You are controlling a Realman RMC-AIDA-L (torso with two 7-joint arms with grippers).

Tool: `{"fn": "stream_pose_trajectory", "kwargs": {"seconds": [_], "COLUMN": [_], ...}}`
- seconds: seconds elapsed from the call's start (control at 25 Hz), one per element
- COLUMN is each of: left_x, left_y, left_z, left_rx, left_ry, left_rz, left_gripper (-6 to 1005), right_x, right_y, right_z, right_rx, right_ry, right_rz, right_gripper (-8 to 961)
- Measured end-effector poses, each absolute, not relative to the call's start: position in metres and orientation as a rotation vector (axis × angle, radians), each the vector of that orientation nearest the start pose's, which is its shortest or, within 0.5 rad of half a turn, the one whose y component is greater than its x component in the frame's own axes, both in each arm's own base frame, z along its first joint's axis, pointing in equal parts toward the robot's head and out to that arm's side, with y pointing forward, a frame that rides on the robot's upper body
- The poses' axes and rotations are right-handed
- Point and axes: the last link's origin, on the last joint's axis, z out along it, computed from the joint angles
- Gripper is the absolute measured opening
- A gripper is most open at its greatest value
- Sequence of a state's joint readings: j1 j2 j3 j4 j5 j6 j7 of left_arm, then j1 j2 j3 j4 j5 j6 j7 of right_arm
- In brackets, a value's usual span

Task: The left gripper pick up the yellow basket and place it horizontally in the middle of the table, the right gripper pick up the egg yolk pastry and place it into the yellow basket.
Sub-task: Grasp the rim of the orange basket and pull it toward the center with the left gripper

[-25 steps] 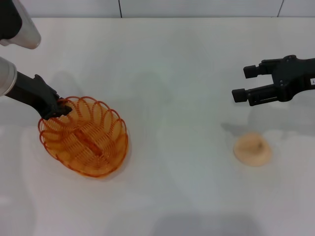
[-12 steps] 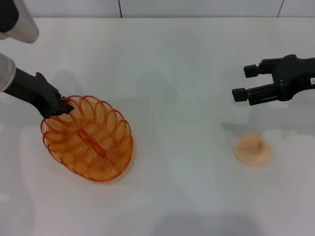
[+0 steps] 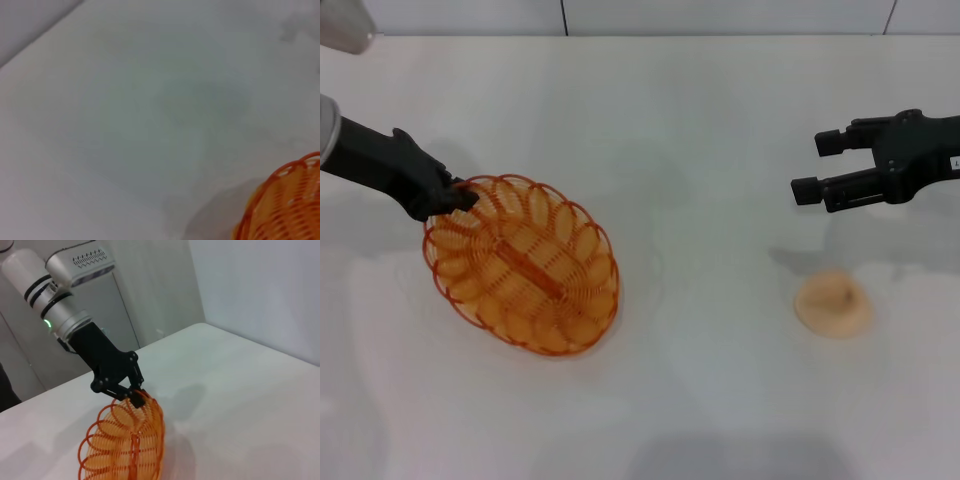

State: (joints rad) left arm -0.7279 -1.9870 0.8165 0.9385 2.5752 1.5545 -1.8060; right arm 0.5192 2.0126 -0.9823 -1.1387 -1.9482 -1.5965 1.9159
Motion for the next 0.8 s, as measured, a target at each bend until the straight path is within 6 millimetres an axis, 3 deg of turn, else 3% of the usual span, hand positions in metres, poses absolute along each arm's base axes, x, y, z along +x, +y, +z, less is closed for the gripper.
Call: {"fn": "stream_pose_trajectory", "kwargs": {"seconds": [0.32,0.8], "left_x": [-0.239,-0.236], "left_y": [0.384,0.384], "left_z": [0.059,0.06], "left_rx": [-2.779,-2.716], "left_ry": [-0.735,-0.901], "left_rz": [0.131,0.108], "left_gripper": [78,76], "right_x": [0.192,0.19], "right_y": [0.357,0.358], "right_z": [0.058,0.059], "right_rx": [-2.809,-2.812], "right_ry": [0.628,0.621], "right_rz": [0.461,0.461], "right_gripper": [862,861]}}
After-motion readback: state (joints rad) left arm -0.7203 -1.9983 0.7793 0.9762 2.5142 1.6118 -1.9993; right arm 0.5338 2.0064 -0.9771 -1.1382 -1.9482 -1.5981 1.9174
